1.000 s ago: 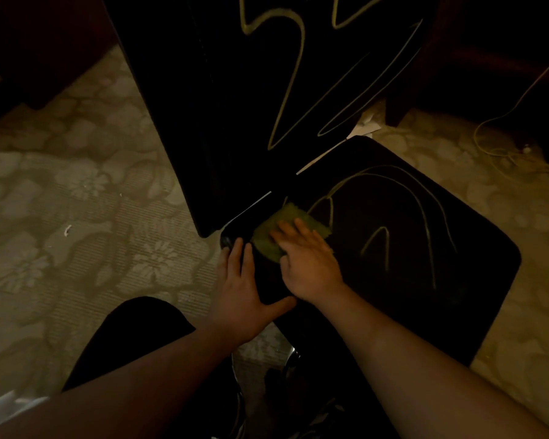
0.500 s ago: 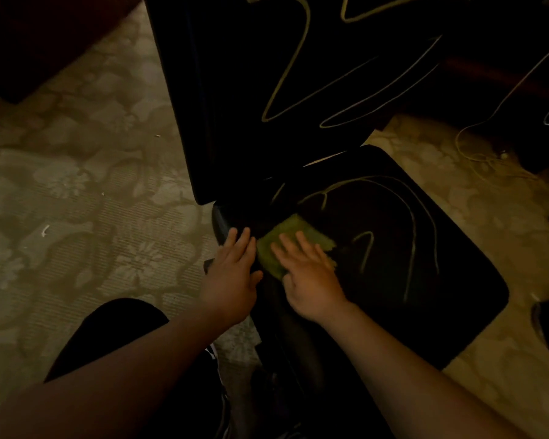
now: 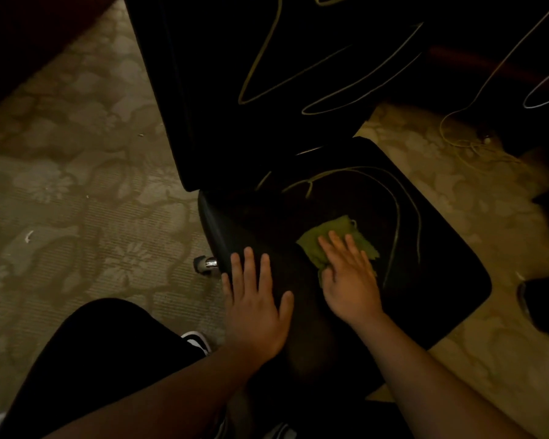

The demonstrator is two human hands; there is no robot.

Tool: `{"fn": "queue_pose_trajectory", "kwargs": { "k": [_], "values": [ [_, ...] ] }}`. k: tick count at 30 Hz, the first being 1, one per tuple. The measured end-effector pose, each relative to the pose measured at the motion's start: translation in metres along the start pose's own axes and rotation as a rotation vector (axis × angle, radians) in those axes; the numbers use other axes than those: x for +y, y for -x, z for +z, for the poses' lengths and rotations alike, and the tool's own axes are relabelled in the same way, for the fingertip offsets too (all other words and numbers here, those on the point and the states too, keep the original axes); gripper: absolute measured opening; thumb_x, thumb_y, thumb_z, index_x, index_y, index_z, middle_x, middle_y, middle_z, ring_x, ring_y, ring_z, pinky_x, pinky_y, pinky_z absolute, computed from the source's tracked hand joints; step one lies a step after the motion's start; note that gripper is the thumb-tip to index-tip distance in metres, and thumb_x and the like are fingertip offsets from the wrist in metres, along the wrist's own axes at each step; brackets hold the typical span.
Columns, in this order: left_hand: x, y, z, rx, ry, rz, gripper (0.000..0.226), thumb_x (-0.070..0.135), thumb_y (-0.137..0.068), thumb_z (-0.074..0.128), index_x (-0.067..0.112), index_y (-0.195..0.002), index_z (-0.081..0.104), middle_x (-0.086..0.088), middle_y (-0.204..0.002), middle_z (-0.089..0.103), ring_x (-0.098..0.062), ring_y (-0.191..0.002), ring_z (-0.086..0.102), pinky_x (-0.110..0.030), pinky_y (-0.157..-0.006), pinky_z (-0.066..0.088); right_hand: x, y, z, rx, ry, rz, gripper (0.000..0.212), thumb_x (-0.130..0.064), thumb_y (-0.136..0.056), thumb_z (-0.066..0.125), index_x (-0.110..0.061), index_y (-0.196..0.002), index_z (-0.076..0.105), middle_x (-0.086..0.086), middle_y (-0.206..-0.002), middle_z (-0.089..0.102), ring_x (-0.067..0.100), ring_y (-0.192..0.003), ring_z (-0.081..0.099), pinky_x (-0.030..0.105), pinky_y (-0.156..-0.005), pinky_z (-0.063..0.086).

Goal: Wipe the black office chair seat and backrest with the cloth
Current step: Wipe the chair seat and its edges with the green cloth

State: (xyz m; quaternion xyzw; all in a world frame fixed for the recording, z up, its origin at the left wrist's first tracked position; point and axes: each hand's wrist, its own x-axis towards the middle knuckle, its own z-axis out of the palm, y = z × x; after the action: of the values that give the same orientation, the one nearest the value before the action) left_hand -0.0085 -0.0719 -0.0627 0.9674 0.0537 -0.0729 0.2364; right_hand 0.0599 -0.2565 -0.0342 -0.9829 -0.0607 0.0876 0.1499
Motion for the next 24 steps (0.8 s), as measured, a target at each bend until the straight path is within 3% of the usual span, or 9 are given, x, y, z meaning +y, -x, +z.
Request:
{"fn": "queue_pose_trajectory", "kwargs": {
  "k": [3, 6, 9, 14, 16, 20, 24],
  "values": [
    [-0.007, -0.004, -0.003, -0.019, -0.023, 0.027, 0.083, 0.067, -0.096, 0.018, 0.025, -0.162, -0.01, -0.002, -0.167, -0.031, -0.02, -0.147, -0.041, -0.045, -0.121, -0.02, 0.022, 0.002, -0.007, 0.041, 0.032, 0.195, 0.059, -0.037, -0.101, 0.033, -0.034, -0.158, 0.018, -0.007, -0.168, 0.011, 0.018, -0.154, -0.001, 0.043, -0.124, 0.003],
    [-0.014, -0.012, -0.007, -0.039, -0.037, 0.05, 0.083, 0.067, -0.099, 0.025, 0.026, -0.161, -0.01, -0.001, -0.166, -0.032, -0.02, -0.147, -0.041, -0.045, -0.12, -0.02, 0.024, 0.003, -0.008, 0.035, 0.084, 0.244, 0.06, -0.039, -0.101, 0.029, -0.031, -0.159, 0.015, -0.004, -0.168, 0.009, 0.022, -0.155, -0.001, 0.048, -0.125, 0.006],
    [-0.024, -0.025, -0.016, -0.068, -0.058, 0.083, 0.084, 0.066, -0.099, 0.029, 0.027, -0.162, -0.009, -0.001, -0.167, -0.029, -0.021, -0.149, -0.038, -0.044, -0.12, -0.02, 0.006, 0.008, -0.006, -0.013, 0.096, 0.174, 0.06, -0.036, -0.102, 0.03, -0.029, -0.159, 0.014, -0.002, -0.168, 0.009, 0.025, -0.155, -0.001, 0.049, -0.124, 0.005],
    [-0.044, -0.052, -0.029, -0.095, -0.077, 0.16, 0.087, 0.071, -0.091, 0.018, 0.027, -0.164, 0.0, -0.002, -0.171, -0.018, -0.022, -0.154, -0.028, -0.049, -0.127, -0.004, -0.033, 0.033, 0.003, -0.142, 0.115, -0.162, 0.062, -0.034, -0.098, 0.026, -0.034, -0.159, 0.013, -0.011, -0.168, 0.005, 0.018, -0.154, -0.005, 0.047, -0.124, 0.002],
    [-0.045, -0.06, -0.034, -0.102, -0.08, 0.159, 0.082, 0.064, -0.095, 0.024, 0.025, -0.164, 0.003, -0.003, -0.172, -0.014, -0.023, -0.155, -0.023, -0.048, -0.127, -0.002, -0.041, 0.041, 0.01, -0.144, 0.133, -0.253, 0.061, -0.036, -0.098, 0.024, -0.034, -0.159, 0.017, -0.013, -0.167, 0.006, 0.016, -0.154, -0.004, 0.046, -0.124, 0.003],
    [-0.021, -0.057, -0.039, -0.07, -0.037, 0.093, 0.072, 0.045, -0.103, 0.036, 0.018, -0.164, 0.008, -0.009, -0.173, -0.006, -0.027, -0.157, -0.014, -0.048, -0.127, -0.003, -0.035, 0.041, 0.015, -0.086, 0.091, -0.219, 0.058, -0.039, -0.099, 0.023, -0.037, -0.157, 0.021, -0.015, -0.166, 0.011, 0.012, -0.154, 0.0, 0.043, -0.125, 0.006],
    [0.006, -0.036, -0.03, -0.056, -0.1, 0.019, 0.076, 0.048, -0.101, 0.032, 0.016, -0.164, 0.002, -0.009, -0.172, -0.011, -0.028, -0.156, -0.018, -0.053, -0.125, -0.009, -0.017, 0.031, 0.008, -0.048, 0.045, -0.076, 0.057, -0.037, -0.102, 0.027, -0.038, -0.158, 0.017, -0.015, -0.167, 0.01, 0.011, -0.154, -0.003, 0.043, -0.125, 0.005]
  ]
}}
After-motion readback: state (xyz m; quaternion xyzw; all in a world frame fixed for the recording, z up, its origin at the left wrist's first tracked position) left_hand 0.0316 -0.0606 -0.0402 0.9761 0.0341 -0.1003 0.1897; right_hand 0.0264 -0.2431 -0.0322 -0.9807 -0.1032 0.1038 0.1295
